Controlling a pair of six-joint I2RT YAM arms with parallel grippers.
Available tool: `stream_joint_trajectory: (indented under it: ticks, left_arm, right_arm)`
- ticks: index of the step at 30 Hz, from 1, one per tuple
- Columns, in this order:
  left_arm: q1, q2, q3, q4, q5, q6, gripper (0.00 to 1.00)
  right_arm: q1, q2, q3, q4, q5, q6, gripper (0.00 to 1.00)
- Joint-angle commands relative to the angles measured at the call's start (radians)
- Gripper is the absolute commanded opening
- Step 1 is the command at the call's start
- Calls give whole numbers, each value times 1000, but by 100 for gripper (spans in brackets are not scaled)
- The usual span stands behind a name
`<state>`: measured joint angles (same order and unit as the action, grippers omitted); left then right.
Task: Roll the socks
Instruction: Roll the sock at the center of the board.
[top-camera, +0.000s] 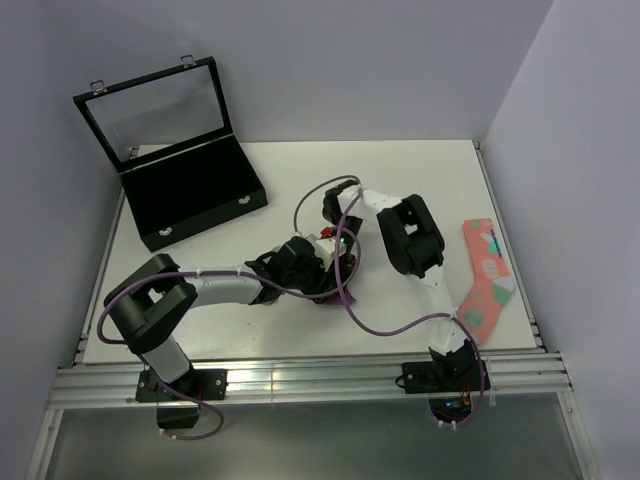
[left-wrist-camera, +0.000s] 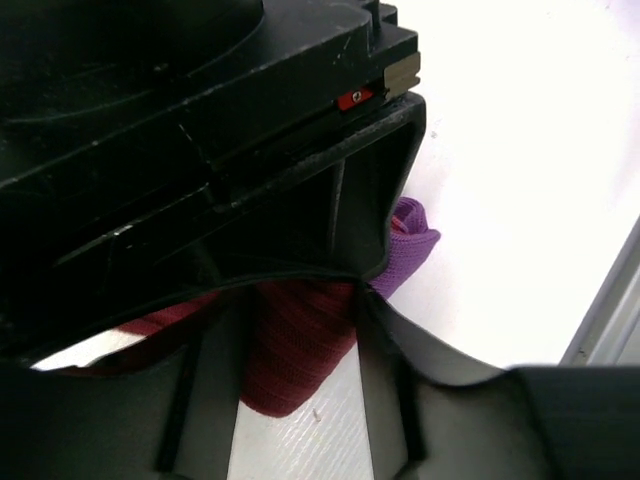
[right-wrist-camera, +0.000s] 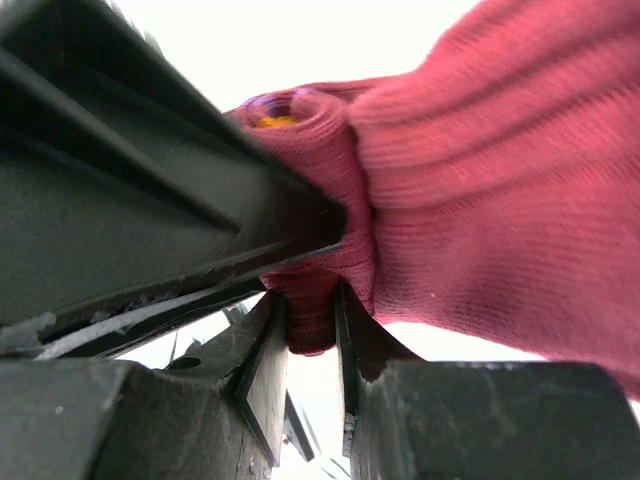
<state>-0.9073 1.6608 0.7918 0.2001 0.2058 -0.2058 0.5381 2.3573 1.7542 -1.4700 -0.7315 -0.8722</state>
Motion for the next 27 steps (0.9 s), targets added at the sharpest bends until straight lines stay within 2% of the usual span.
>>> stream_joint_trajectory:
  ticks: [1, 6, 7, 9, 10, 11, 19, 27]
  left_arm:
    - [1, 53, 12, -79, 43, -9, 43]
    - [4, 99, 30, -105, 70, -18, 25]
    - [4, 102, 32, -110, 73, -20, 17]
    - [4, 114, 30, -110, 86, -26, 10]
    - [5, 119, 32, -111, 84, -27, 2]
    - [5, 123, 32, -114, 86, -29, 0]
    - [16, 165, 21, -108, 119, -63, 0]
    - [30, 188, 14, -90, 161, -84, 0]
  right_arm:
    - [-16, 0, -50, 183, 150, 13, 13]
    - [-29, -27, -65, 246, 147, 81, 14]
    - [-30, -33, -74, 260, 147, 96, 15]
    - [-35, -52, -87, 287, 133, 124, 20]
    - [-36, -56, -100, 299, 129, 133, 22]
    - [-38, -70, -108, 313, 121, 157, 27]
    - [-66, -153, -179, 396, 55, 219, 42]
    - [-148, -259, -213, 450, -3, 272, 48]
